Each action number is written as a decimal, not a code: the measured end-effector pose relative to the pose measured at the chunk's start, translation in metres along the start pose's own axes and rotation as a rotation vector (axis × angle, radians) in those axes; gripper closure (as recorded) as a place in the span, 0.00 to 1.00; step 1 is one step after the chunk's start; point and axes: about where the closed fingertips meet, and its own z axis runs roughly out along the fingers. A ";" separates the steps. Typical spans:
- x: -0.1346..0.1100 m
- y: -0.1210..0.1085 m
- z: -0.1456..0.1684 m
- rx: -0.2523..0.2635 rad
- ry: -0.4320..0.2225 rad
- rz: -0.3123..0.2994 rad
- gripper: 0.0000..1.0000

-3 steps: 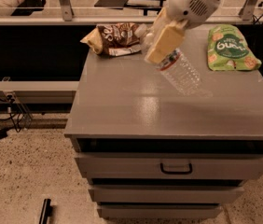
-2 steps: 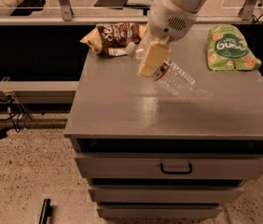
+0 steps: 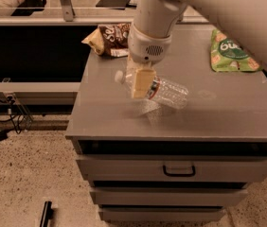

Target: Knock water bottle over

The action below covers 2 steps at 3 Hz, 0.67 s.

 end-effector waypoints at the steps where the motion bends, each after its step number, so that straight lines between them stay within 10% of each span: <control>1: 0.000 0.001 0.018 -0.039 0.017 -0.036 0.51; 2: -0.002 0.002 0.034 -0.073 -0.002 -0.059 0.28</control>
Offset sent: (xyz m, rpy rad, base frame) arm -0.0046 0.0113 -0.0518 -0.0063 0.1177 0.1165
